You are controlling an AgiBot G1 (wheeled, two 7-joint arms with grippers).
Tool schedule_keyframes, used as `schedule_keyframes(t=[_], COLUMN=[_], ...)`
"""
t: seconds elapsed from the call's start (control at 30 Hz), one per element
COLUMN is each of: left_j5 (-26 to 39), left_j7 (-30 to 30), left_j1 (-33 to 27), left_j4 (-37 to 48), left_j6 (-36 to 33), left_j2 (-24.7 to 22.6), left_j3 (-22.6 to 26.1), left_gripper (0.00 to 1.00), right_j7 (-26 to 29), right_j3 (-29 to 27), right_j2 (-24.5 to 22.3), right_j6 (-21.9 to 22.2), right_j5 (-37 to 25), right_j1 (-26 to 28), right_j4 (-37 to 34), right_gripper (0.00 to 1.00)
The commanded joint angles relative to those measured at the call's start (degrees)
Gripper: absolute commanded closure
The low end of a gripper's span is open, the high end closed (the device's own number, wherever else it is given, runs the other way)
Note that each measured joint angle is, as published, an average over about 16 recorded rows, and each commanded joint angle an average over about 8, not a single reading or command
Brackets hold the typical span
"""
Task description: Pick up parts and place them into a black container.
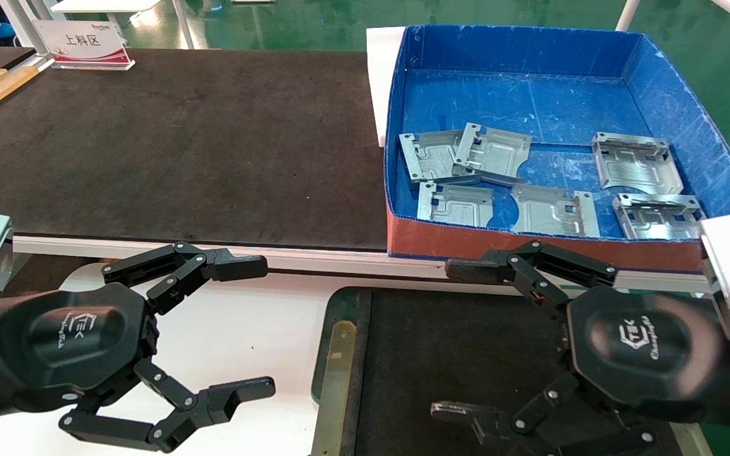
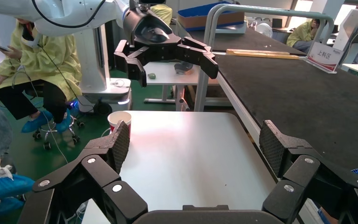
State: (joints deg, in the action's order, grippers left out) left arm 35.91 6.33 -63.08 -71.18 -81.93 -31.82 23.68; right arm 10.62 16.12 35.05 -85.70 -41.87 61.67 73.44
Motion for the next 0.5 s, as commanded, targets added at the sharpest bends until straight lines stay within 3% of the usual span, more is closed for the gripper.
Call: schedule_keyframes(t=[0.03, 0.5], left_j5=[0.00, 0.00], left_j7=[0.00, 0.00], left_j1=[0.00, 0.00], left_j4=[0.00, 0.00], left_j6=[0.00, 0.00], left_j2=[0.00, 0.00], left_j3=[0.00, 0.00], left_gripper=[1.00, 1.00], right_j7=[0.00, 0.00], right_j3=[0.00, 0.00], right_j2=[0.00, 0.00], right_j6=[0.00, 0.00], right_j5=[0.00, 0.00], right_j1=[0.00, 0.00], right_j4=[0.00, 0.00], right_gripper=[0.00, 0.00])
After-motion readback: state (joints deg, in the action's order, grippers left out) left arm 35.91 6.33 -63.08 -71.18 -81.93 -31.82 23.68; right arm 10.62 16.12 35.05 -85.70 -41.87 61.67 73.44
